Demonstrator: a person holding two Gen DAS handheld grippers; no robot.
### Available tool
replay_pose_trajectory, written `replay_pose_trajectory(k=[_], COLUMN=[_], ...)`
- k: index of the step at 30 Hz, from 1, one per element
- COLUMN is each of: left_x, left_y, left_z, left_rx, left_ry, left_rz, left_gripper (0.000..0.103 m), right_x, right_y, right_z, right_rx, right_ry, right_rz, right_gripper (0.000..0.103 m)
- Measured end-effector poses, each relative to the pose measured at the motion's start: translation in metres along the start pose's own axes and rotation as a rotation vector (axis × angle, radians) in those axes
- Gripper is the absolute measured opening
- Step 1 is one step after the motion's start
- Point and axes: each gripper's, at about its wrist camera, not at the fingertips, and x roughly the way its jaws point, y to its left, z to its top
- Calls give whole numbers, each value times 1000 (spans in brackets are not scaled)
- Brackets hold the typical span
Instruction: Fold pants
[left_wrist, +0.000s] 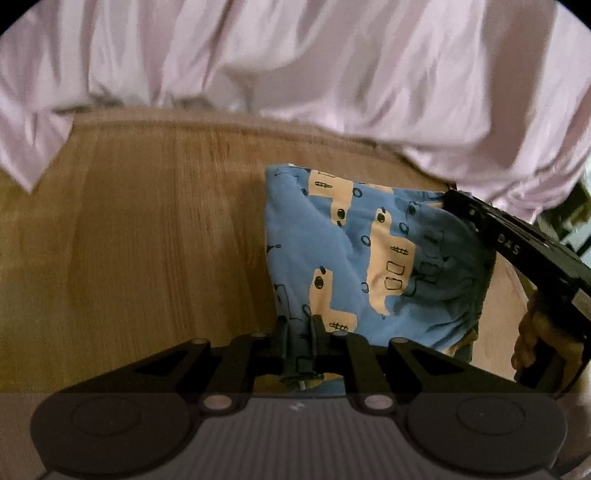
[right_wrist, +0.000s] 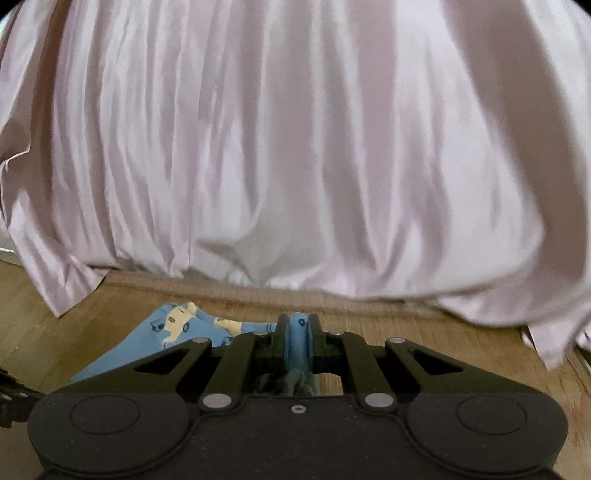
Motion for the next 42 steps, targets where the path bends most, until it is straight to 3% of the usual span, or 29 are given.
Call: replay_pose_trajectory(k=[3, 7, 11, 14, 17, 21, 26, 28, 31, 38, 42], left_x=[3, 28, 64, 81, 79, 72, 56, 49, 35, -5, -25], left_y=[2, 10, 18, 24, 21, 16, 9, 3, -7, -17, -18], left_z=[21, 35, 34, 27, 24, 25, 18, 16, 12, -13, -28], left_rx=[0, -18, -26, -24, 27, 76, 103, 125, 160, 184, 182], left_ry=[-55, -91, -47, 8, -4, -28, -67, -92, -132, -220, -259], left_rz=[24, 52, 90, 134, 144, 160, 176, 174, 179, 151, 152], left_gripper=[12, 13, 13, 13, 15, 18, 55, 63, 78, 98, 102], right_x=[31, 72, 101, 103, 99, 83, 48, 32, 3, -79, -120], right_y=[4, 16, 36, 36, 30, 23, 13, 11, 6, 2, 12], right_z=[9, -4, -37, -44, -42, -38, -30, -27, -26, -40, -63], right_rx=[-52, -152, -296, -284, -250, -245, -205, -192, -165, -65, 18], right_ry=[11, 74, 130, 122, 117, 94, 32, 3, -37, -83, -73], right_rz=[8, 7, -45, -77, -106, -139, -172, -181, -182, -177, -189], right_gripper=[9, 9, 9, 12, 20, 49, 73, 80, 98, 102, 102])
